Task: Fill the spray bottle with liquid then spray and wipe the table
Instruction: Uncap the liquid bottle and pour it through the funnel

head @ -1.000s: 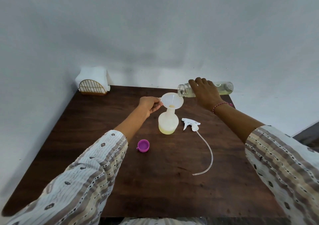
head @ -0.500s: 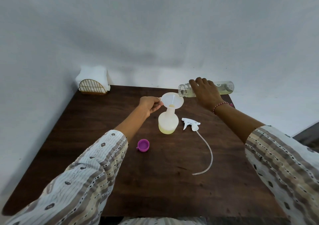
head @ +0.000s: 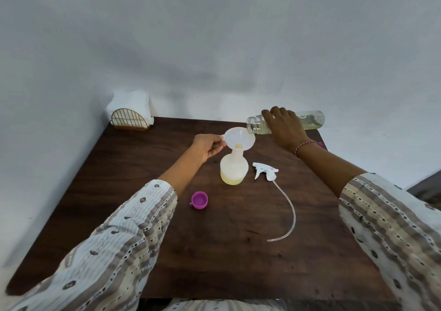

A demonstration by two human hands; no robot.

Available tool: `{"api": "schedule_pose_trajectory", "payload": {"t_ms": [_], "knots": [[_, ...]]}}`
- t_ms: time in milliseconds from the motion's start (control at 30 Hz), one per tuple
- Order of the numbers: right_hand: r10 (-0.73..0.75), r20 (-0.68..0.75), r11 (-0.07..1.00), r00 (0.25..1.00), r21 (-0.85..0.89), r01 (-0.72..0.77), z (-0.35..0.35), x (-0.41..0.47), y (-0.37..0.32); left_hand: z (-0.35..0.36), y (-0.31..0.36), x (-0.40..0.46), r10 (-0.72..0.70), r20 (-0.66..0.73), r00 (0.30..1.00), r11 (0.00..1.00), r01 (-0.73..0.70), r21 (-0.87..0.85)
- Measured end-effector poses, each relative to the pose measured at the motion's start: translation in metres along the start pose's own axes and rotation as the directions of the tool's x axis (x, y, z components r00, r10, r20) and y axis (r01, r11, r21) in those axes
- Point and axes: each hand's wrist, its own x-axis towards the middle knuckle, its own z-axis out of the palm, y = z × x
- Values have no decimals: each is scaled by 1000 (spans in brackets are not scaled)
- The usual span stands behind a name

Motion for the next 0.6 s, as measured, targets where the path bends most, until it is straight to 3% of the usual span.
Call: {"api": "schedule_pose_trajectory", "payload": {"t_ms": [600], "knots": [[0,5,1000,1000,6,0,3,-1,-1,-2,0,0,-7,21,1000,1000,7,6]]}}
